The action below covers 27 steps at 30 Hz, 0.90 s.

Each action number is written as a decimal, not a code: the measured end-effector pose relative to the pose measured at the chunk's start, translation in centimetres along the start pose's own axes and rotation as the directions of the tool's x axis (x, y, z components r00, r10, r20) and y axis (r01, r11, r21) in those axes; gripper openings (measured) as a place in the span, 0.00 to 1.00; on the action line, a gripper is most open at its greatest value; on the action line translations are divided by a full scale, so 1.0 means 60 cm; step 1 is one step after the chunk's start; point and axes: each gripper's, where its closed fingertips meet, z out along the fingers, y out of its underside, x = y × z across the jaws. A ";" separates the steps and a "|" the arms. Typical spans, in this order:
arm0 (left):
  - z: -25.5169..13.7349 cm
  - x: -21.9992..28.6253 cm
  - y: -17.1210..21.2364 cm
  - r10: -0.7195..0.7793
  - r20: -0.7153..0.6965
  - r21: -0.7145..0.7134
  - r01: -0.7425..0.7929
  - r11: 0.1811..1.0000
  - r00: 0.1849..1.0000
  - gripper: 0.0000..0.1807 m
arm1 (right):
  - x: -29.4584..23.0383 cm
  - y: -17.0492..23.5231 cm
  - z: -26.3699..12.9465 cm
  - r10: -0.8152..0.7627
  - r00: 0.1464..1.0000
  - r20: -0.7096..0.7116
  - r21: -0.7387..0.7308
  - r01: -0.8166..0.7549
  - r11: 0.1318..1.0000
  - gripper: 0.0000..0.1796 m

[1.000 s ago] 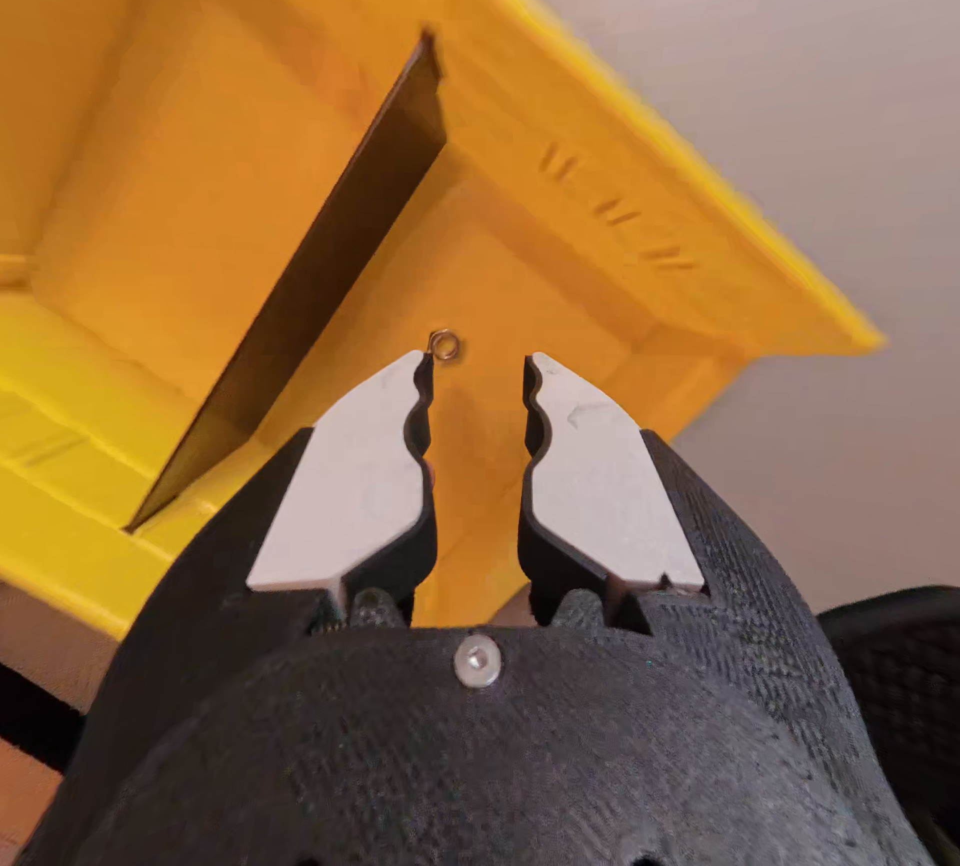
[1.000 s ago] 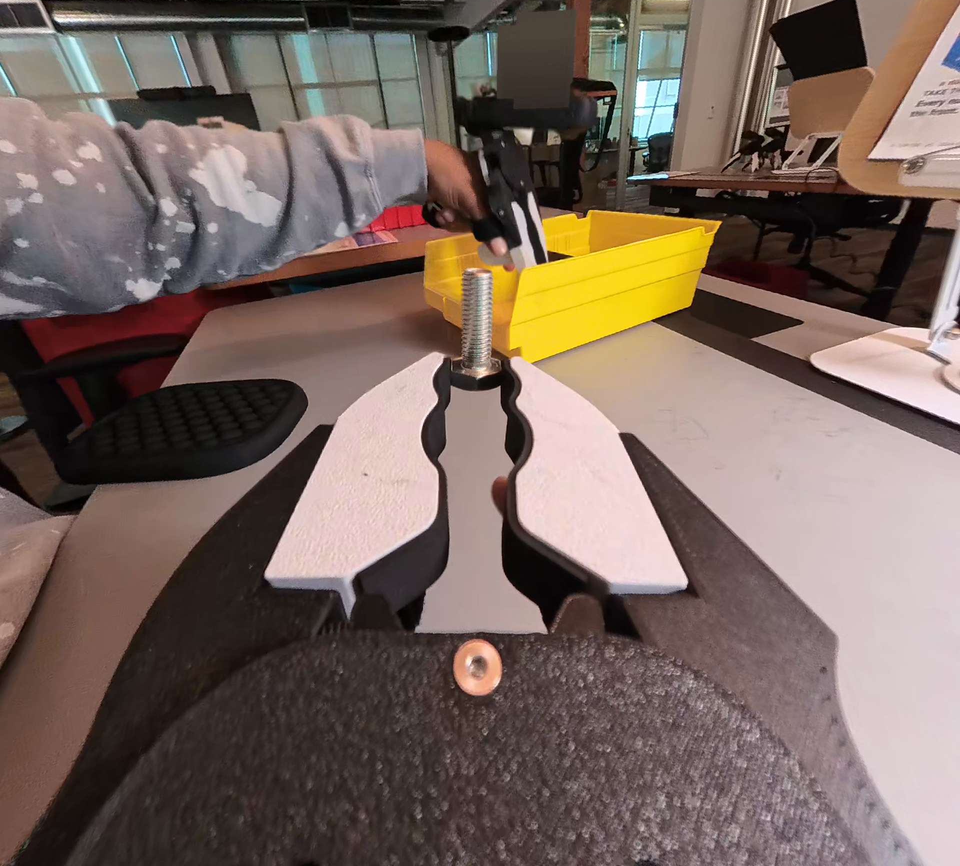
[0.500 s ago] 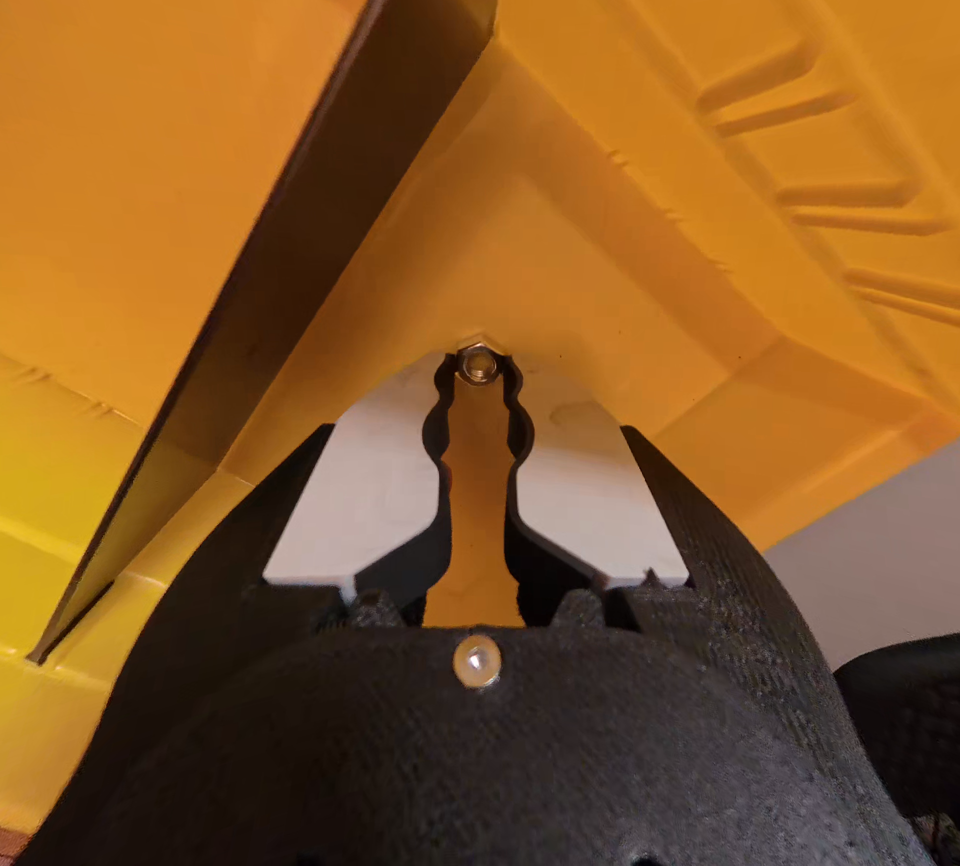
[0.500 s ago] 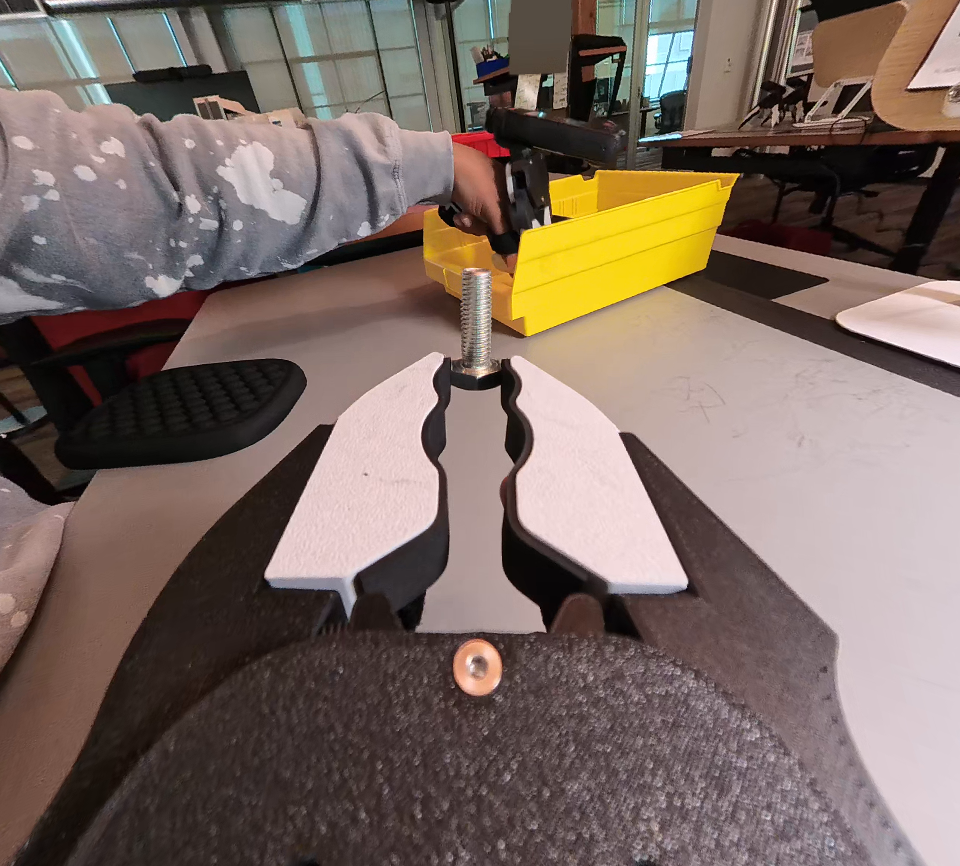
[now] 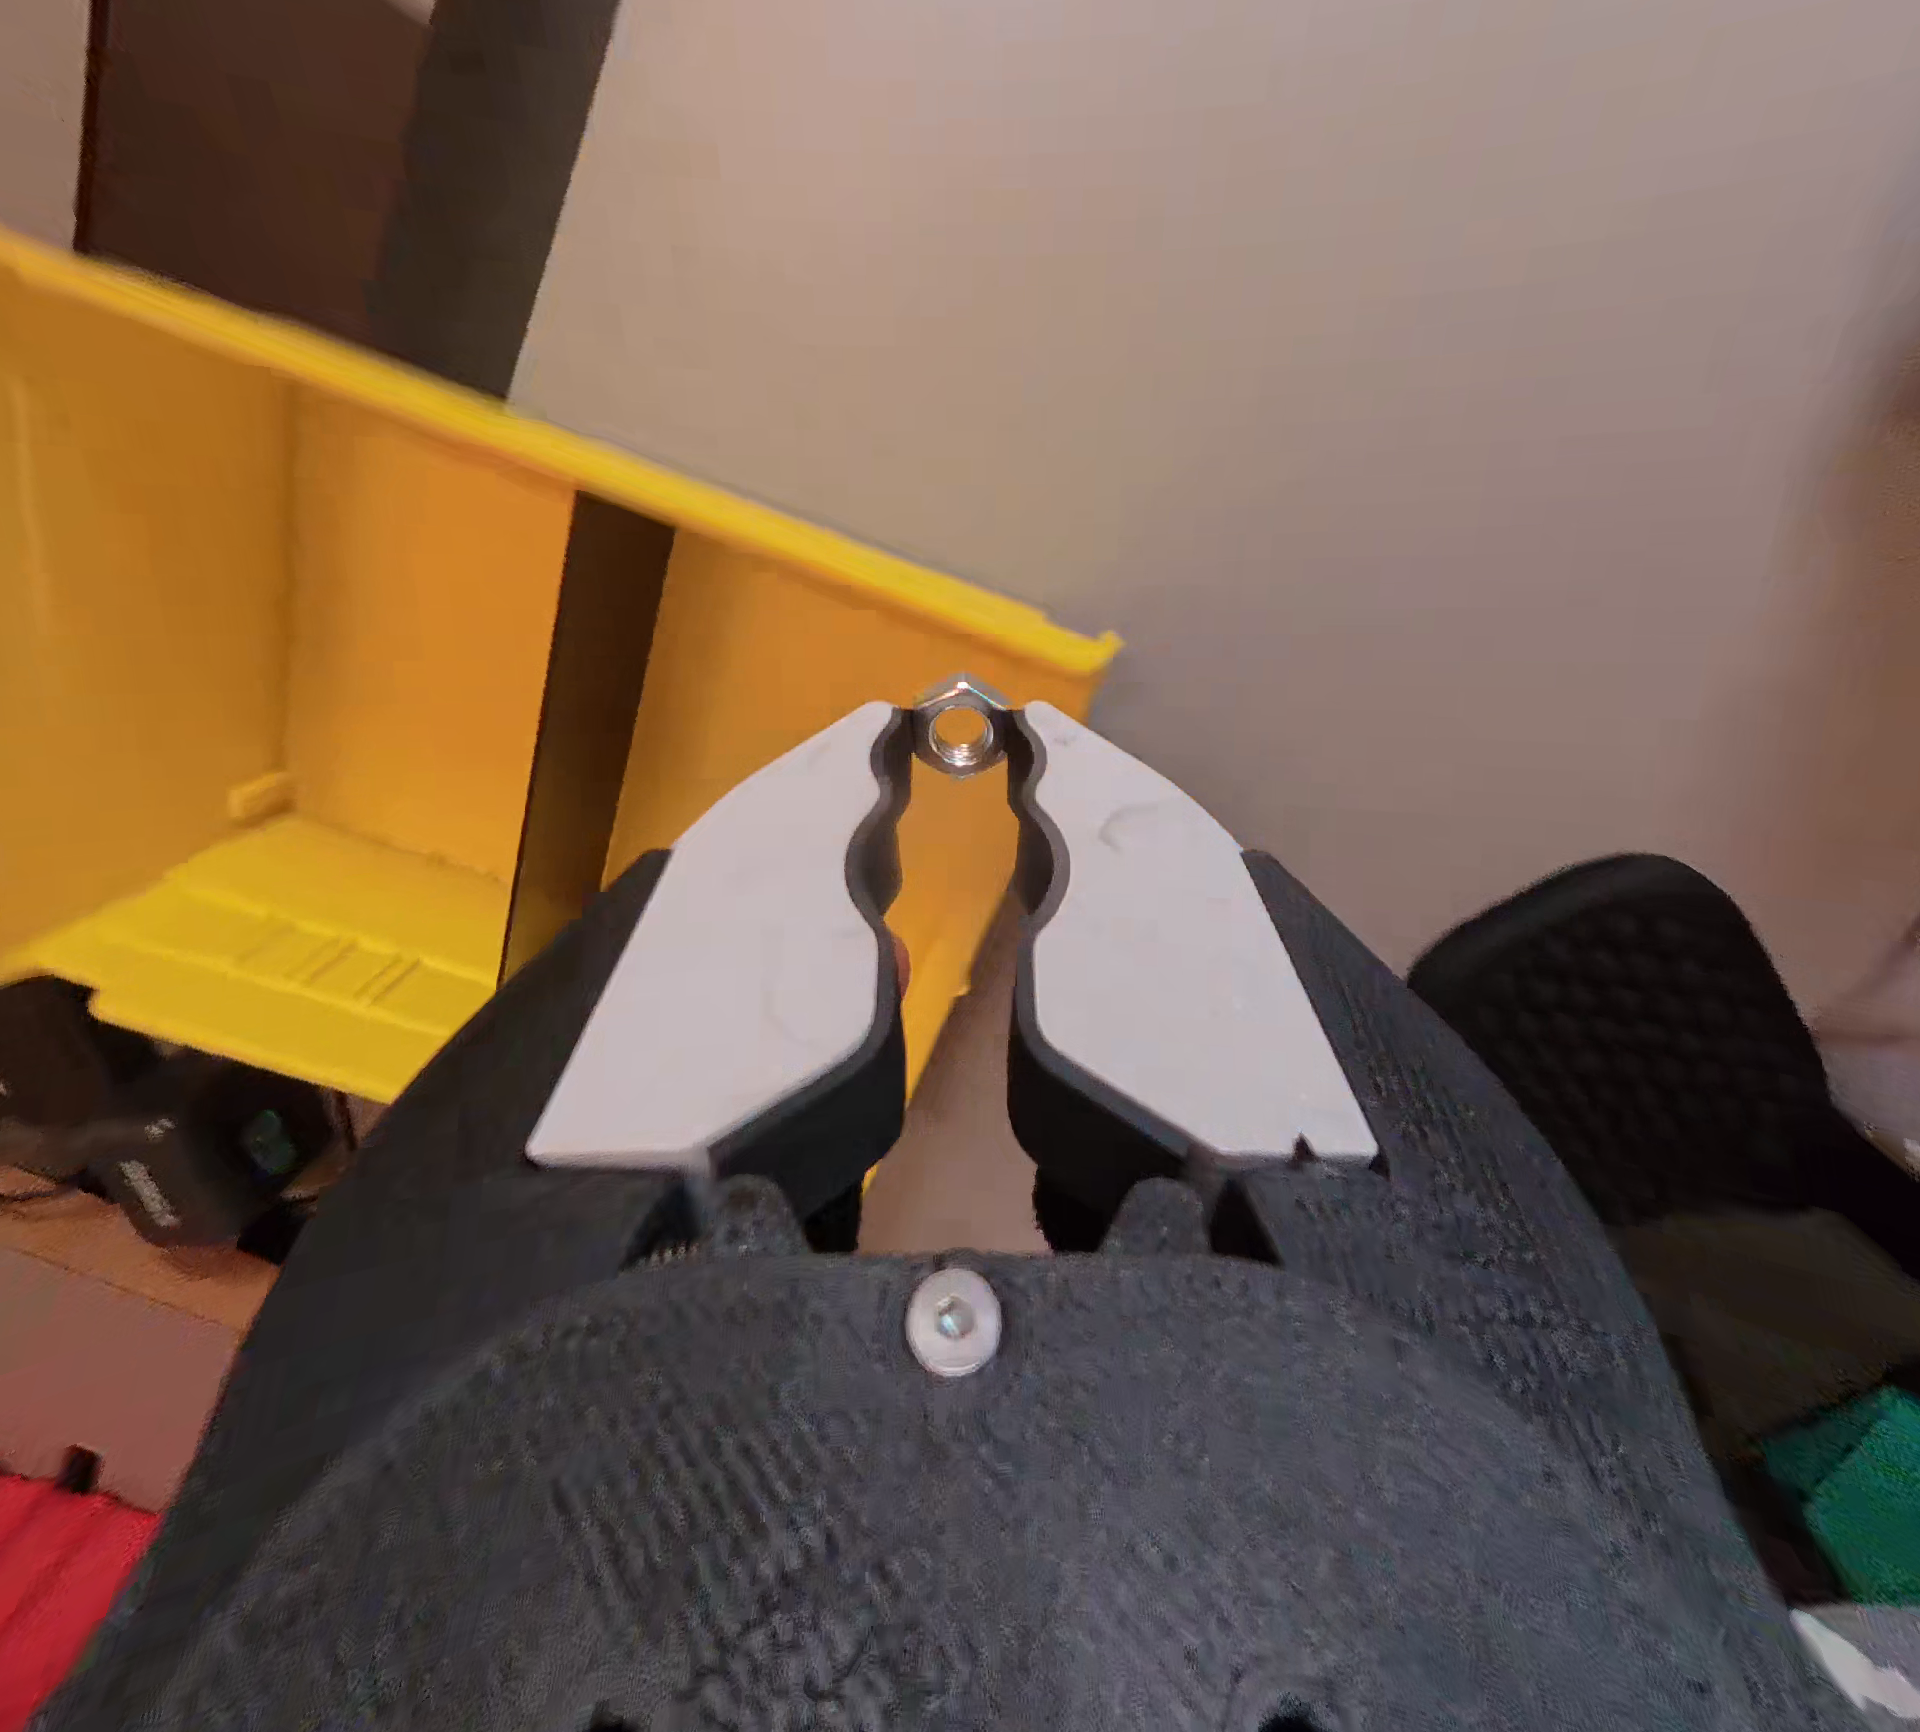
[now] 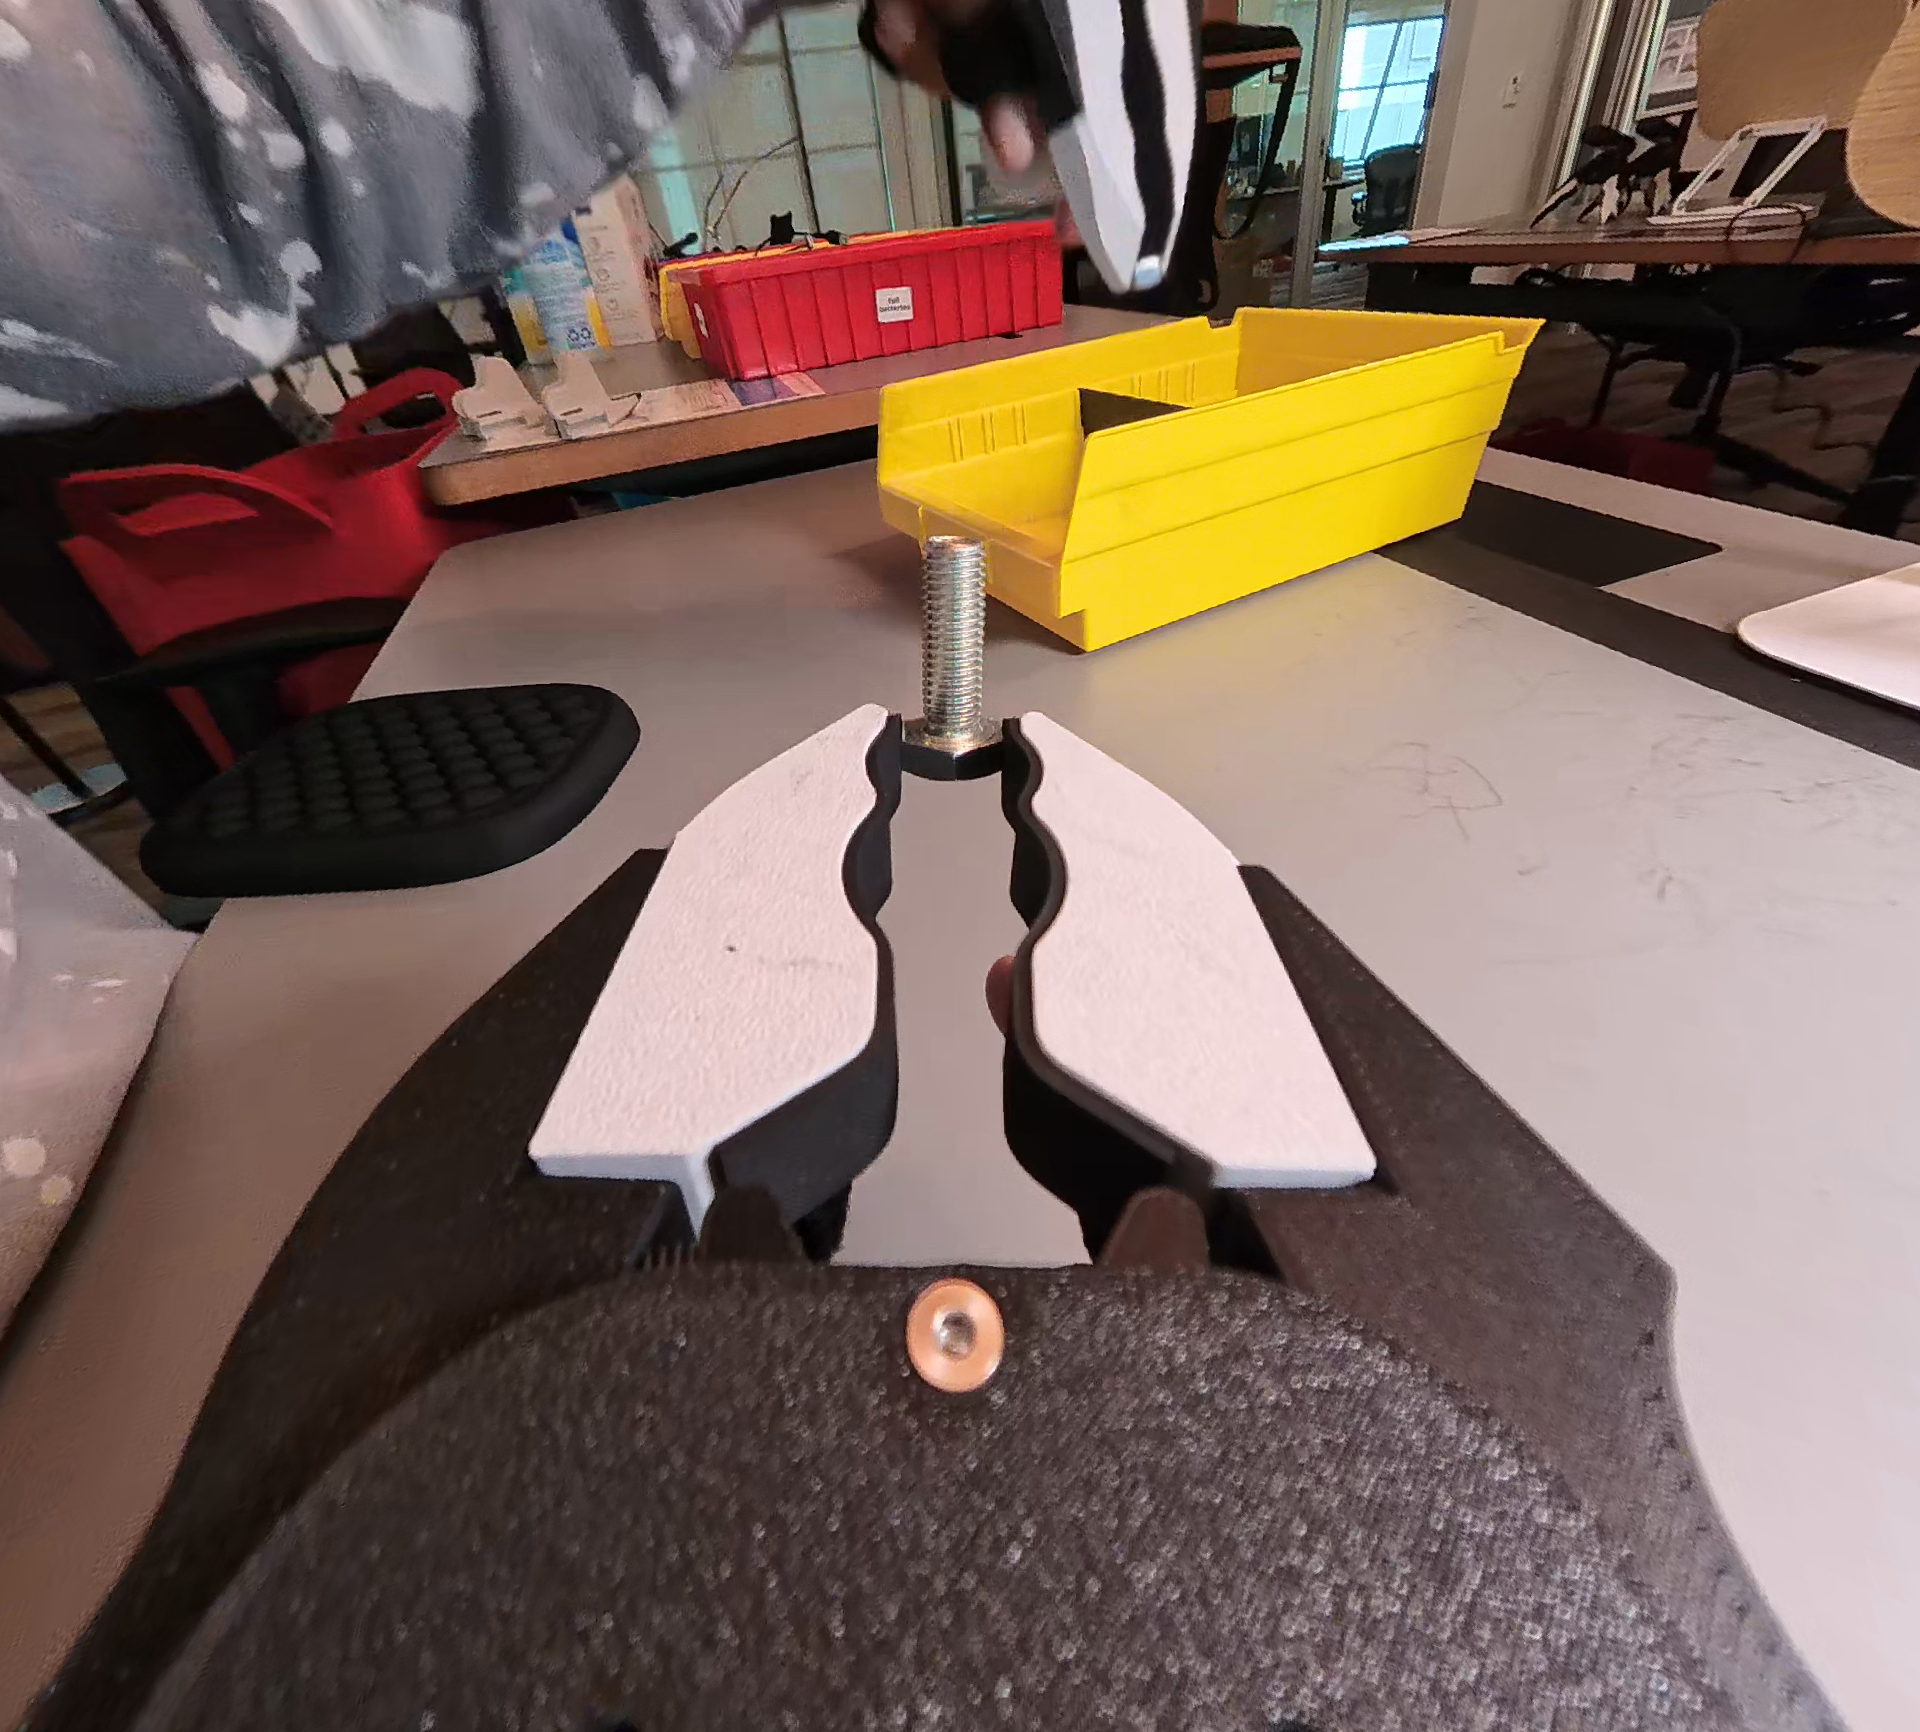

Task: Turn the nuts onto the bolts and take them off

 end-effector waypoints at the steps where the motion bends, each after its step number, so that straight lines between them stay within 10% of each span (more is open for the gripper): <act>1: -0.016 0.028 -0.019 0.054 -0.013 0.006 -0.054 0.999 0.998 0.10 | -0.001 0.001 0.001 -0.002 1.000 -0.001 -0.001 0.002 1.000 0.10; 13: -0.044 0.339 -0.168 0.503 -0.186 0.107 -0.491 0.864 0.844 0.10 | 0.003 -0.011 -0.002 -0.021 0.998 -0.061 0.028 0.023 0.999 0.10; 27: -0.004 0.387 -0.172 0.554 -0.212 0.020 -0.563 0.826 0.805 0.10 | -0.010 -0.029 -0.004 -0.116 0.989 -0.091 0.069 0.122 0.990 0.10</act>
